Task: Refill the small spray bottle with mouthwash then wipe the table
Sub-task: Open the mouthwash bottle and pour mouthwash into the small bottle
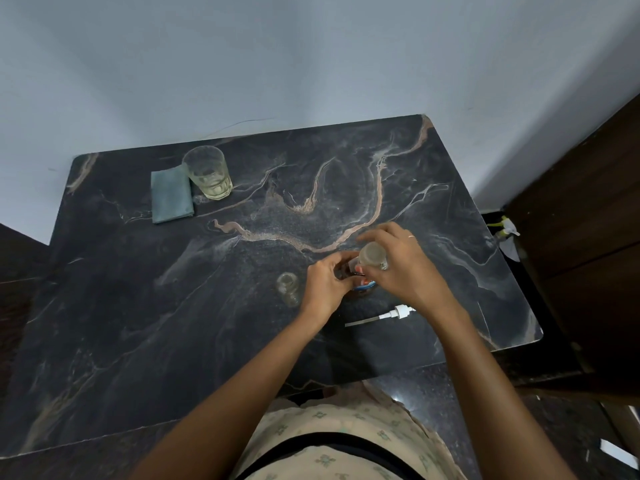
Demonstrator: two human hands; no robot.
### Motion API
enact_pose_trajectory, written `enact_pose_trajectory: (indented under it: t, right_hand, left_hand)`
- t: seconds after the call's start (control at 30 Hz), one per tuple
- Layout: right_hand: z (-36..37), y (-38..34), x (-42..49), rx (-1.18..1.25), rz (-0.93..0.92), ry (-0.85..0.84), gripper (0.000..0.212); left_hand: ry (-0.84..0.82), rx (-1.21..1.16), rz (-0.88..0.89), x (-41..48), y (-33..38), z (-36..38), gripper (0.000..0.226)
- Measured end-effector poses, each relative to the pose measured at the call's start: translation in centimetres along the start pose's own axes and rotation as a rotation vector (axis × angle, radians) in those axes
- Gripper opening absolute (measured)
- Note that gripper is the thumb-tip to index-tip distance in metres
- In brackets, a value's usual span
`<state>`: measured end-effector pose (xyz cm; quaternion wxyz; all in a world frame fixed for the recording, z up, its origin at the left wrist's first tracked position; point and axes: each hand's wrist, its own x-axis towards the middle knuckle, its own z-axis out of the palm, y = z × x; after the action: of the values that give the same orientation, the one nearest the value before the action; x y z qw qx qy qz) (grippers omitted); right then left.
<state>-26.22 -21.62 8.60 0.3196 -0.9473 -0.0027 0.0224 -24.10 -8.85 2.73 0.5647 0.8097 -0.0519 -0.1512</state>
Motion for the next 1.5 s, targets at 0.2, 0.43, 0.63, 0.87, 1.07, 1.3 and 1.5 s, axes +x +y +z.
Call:
enact_pose_trajectory:
  t: [0.2,0.43,0.63,0.87,1.07,1.3,1.5]
  right_hand:
    - [-0.6,0.0,0.1,0.033,-0.002,0.034,0.030]
    - [-3.2,0.5,-0.7,0.390,0.087,0.178,0.036]
    - [-2.3,5.8,-0.8,0.422,0.289,0.308,0.035]
    - [2.8,13.2,-1.8,0.396,0.516,0.431,0.027]
    - [5.0,15.0,-2.3,0.373,0.586,0.540,0.021]
    - [6.6,15.5,-2.8,0.280,0.550,0.573,0.017]
    - [6.8,15.5,-3.0,0.355,0.592,0.555,0.027]
  left_hand:
    - [-0.003,0.007,0.005,0.0,-0.1,0.0,0.046]
    - [-0.023,-0.067,0.013,0.0,0.0,-0.1,0.046]
    - [-0.033,-0.091,0.007,0.0,-0.1,0.0,0.048]
    - [-0.026,-0.089,0.009,0.0,0.0,0.0,0.049]
    - [-0.028,-0.073,0.005,0.0,0.1,0.0,0.049]
    - [-0.024,-0.098,0.001,-0.2,0.2,0.1,0.049]
    - [-0.017,-0.085,0.009,-0.4,0.2,0.2,0.050]
